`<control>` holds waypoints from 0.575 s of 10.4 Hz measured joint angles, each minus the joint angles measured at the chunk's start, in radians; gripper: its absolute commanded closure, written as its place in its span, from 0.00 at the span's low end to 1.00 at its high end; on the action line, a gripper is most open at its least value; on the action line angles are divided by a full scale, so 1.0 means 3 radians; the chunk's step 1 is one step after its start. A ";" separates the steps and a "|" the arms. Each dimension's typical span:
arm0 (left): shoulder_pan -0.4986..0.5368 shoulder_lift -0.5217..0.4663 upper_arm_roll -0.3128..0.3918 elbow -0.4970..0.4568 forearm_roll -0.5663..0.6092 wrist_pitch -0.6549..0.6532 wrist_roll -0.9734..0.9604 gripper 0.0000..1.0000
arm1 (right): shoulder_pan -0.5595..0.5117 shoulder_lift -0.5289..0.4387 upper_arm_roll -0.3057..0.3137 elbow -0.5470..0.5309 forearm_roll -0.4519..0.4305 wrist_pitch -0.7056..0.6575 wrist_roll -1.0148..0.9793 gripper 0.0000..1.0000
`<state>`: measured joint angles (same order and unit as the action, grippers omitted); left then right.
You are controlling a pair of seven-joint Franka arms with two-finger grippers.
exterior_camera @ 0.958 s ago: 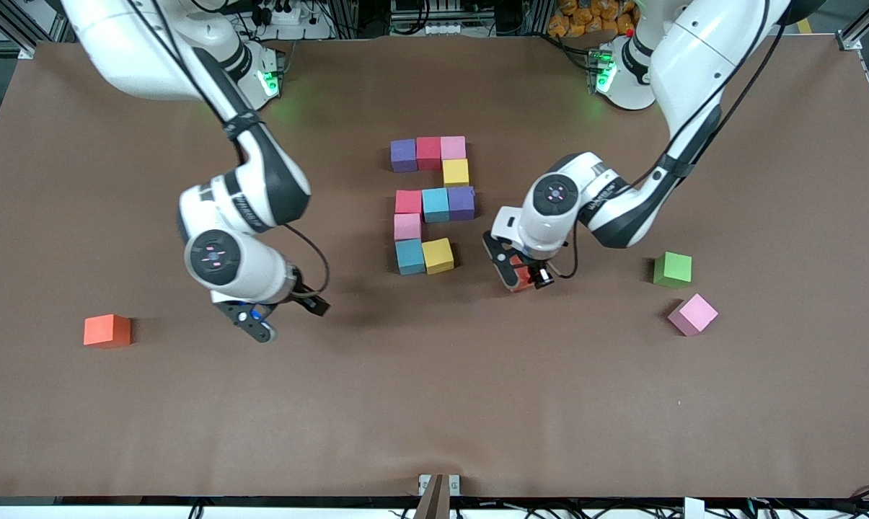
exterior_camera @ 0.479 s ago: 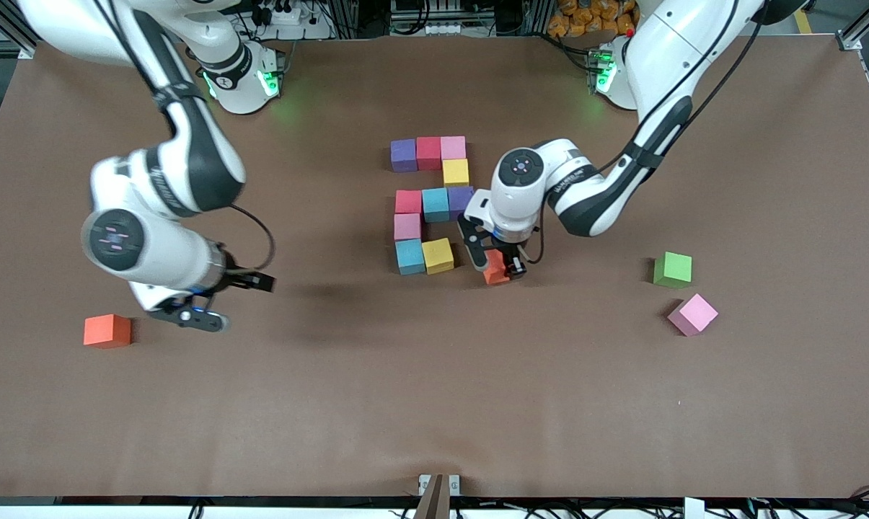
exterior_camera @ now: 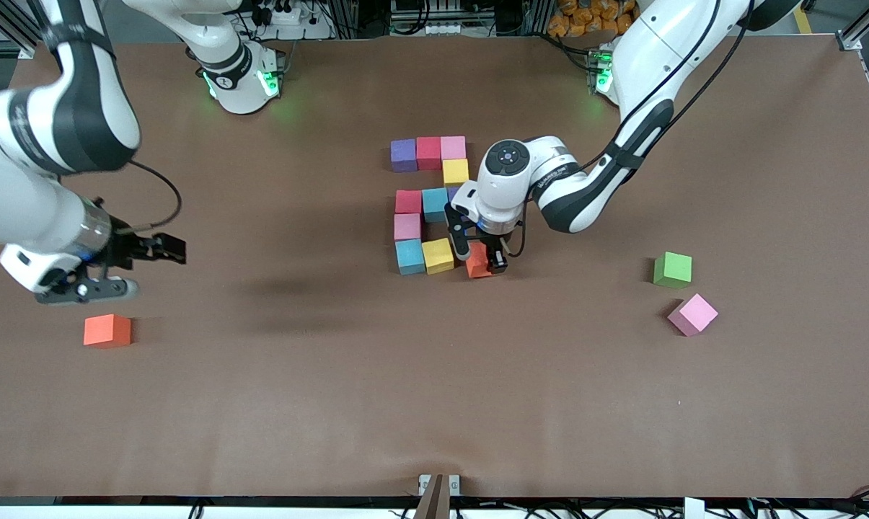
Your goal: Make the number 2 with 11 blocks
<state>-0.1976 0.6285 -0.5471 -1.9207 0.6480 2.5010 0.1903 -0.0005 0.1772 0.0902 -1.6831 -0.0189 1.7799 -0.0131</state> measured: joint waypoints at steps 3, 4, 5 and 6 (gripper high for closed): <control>-0.0021 0.0026 0.0000 0.0000 0.0001 0.0010 0.0006 0.53 | 0.0272 -0.0290 -0.0184 -0.0168 0.0000 -0.0007 -0.0063 0.00; -0.0033 0.0045 0.0000 0.0003 0.0001 0.0017 0.0007 0.53 | 0.0304 -0.0396 -0.0184 -0.0232 0.0000 -0.0009 -0.0064 0.00; -0.0058 0.0071 -0.0001 0.0011 0.0002 0.0030 0.0007 0.53 | 0.0307 -0.0476 -0.0194 -0.0264 0.0000 -0.0010 -0.0094 0.00; -0.0089 0.0088 -0.0001 0.0027 0.0002 0.0033 0.0007 0.53 | 0.0306 -0.0519 -0.0235 -0.0262 0.0000 -0.0001 -0.0165 0.00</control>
<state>-0.2244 0.6549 -0.5473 -1.9125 0.6485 2.5108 0.1923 0.0913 0.0216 0.0199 -1.7616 -0.0189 1.7795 -0.0626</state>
